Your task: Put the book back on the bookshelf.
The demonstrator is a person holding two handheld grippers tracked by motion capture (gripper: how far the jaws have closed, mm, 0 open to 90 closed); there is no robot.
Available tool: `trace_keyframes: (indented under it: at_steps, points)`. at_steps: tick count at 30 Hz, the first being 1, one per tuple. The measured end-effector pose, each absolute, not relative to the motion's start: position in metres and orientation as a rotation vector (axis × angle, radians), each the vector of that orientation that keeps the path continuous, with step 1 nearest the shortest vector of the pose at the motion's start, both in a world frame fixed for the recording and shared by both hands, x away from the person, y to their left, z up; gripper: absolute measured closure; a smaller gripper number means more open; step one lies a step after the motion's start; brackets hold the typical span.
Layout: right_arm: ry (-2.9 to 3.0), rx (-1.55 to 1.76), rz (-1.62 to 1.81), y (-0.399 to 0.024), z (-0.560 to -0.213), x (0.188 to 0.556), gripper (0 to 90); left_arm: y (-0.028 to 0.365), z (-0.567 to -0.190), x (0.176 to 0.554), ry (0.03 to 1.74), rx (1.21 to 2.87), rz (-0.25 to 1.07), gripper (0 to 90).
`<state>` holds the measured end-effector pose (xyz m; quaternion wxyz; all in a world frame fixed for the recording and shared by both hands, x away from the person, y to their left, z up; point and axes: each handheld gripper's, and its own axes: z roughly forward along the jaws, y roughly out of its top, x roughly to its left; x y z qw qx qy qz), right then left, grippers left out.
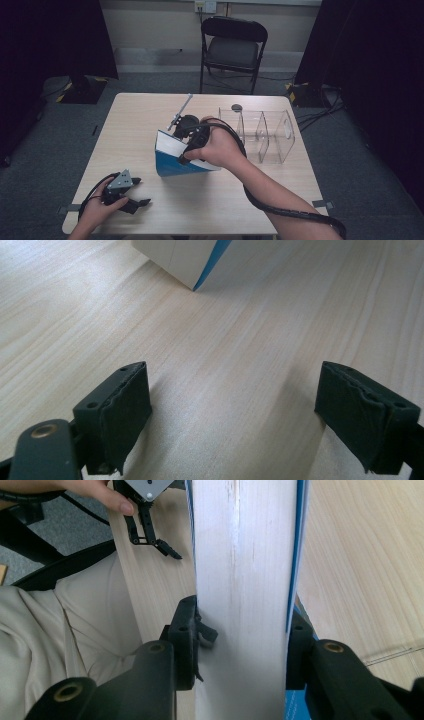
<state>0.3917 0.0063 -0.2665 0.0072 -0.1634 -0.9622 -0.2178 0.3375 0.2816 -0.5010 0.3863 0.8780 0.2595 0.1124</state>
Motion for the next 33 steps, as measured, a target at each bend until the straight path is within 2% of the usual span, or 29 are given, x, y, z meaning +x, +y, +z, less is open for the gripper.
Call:
trace_keyframes:
  at_steps: [19, 33]
  points:
    - [-3.032, -0.470, -0.494, 0.024, -0.259, 0.402, 60.5, 0.281, -0.501, 0.337, 0.668, 2.233, 0.277, 13.7]
    - [-3.049, -0.433, -0.503, 0.032, -0.251, 0.432, 58.4, 0.282, -0.501, 0.338, 0.659, 2.236, 0.283, 13.6]
